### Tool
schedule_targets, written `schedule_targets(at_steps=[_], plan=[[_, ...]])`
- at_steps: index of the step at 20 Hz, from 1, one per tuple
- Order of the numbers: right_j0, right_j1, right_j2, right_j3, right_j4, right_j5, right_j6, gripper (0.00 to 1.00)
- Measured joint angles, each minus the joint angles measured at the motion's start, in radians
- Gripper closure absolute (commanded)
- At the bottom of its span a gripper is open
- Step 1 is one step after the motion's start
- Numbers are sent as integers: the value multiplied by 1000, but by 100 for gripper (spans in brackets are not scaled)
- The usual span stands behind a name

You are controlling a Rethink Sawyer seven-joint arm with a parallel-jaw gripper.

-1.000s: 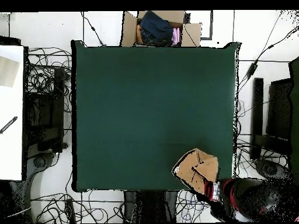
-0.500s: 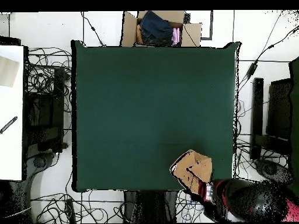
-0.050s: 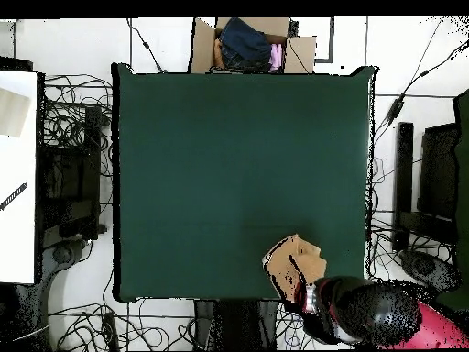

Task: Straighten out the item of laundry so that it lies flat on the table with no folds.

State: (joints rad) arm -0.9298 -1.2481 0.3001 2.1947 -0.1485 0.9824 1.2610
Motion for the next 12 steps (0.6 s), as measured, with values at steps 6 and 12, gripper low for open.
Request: schedule_targets(at_steps=[6,12], plan=[[15,41,0,27,0,-67,0,100],[32,70,0,42,0,-117,0,100]])
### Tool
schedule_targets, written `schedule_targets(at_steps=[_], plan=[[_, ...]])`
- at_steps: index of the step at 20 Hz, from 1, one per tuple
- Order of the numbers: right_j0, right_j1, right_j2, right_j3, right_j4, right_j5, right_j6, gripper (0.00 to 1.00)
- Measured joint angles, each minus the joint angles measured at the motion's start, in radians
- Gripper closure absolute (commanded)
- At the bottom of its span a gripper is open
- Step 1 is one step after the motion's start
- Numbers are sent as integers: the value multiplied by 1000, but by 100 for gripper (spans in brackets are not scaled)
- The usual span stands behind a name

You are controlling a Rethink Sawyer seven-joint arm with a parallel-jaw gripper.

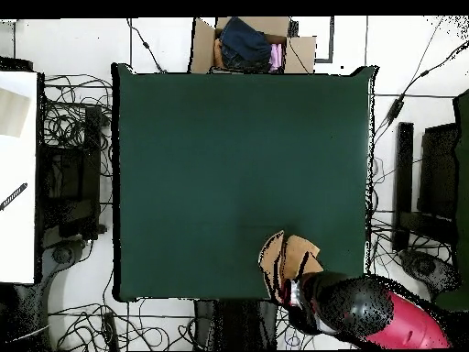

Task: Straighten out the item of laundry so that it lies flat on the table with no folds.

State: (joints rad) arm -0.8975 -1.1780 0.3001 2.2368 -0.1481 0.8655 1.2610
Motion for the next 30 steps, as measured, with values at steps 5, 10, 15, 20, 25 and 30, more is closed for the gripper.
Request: schedule_targets(at_steps=[5,10,15,20,25,30], plan=[[29,26,0,17,0,-30,0,100],[60,44,0,20,0,-33,0,100],[104,60,0,19,0,-33,0,100],[157,75,0,16,0,-33,0,100],[189,90,0,0,0,-32,0,100],[221,119,0,-35,0,-28,0,100]])
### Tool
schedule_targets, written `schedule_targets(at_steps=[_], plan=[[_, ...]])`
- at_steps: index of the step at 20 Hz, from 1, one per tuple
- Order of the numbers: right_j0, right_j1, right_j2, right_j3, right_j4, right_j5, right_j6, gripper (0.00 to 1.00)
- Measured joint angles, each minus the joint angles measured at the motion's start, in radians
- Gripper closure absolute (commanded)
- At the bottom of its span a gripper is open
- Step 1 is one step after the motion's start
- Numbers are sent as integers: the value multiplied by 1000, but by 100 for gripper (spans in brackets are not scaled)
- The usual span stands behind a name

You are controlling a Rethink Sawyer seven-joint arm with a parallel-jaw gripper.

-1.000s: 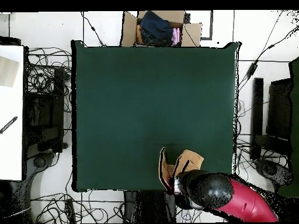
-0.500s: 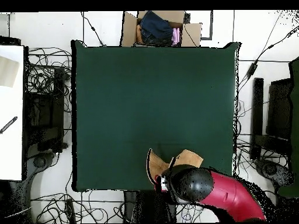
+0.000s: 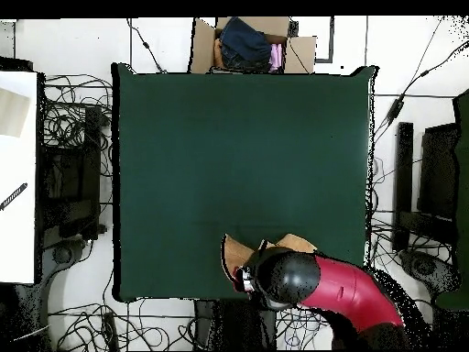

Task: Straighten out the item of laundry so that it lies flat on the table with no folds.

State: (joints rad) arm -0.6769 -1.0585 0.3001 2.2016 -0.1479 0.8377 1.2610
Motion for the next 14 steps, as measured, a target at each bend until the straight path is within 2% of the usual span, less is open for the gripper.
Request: schedule_targets(at_steps=[14], plan=[[107,129,-2,-148,0,49,0,100]])
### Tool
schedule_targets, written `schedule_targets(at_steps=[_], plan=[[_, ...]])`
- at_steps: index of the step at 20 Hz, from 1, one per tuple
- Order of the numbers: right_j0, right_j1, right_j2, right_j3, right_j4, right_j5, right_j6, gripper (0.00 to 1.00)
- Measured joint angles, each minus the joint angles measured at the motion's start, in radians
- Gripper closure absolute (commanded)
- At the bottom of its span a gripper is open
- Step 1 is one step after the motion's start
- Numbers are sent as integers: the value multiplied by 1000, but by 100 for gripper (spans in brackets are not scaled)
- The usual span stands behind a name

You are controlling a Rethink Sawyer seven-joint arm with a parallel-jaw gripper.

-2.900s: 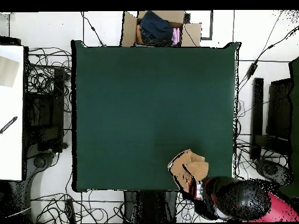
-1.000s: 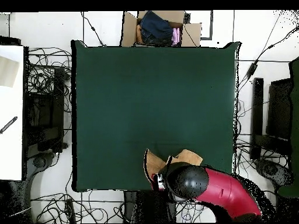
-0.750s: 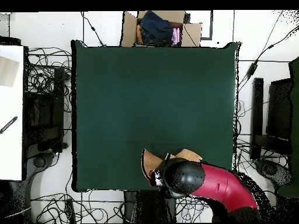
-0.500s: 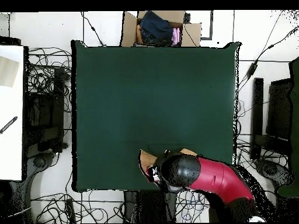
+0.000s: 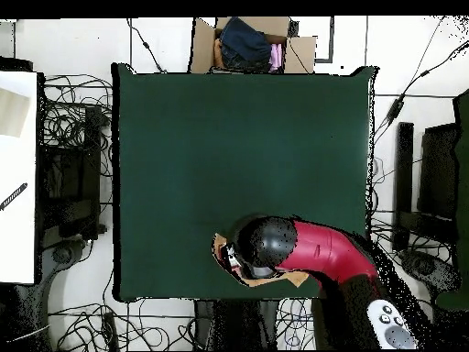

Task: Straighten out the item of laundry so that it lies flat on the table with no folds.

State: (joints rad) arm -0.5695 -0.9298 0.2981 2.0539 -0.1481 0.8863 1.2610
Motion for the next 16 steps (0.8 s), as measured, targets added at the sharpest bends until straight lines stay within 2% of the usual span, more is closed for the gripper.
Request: schedule_targets(at_steps=[9,16], plan=[[42,62,-2,-80,0,9,0,100],[66,95,-4,-150,0,64,0,100]])
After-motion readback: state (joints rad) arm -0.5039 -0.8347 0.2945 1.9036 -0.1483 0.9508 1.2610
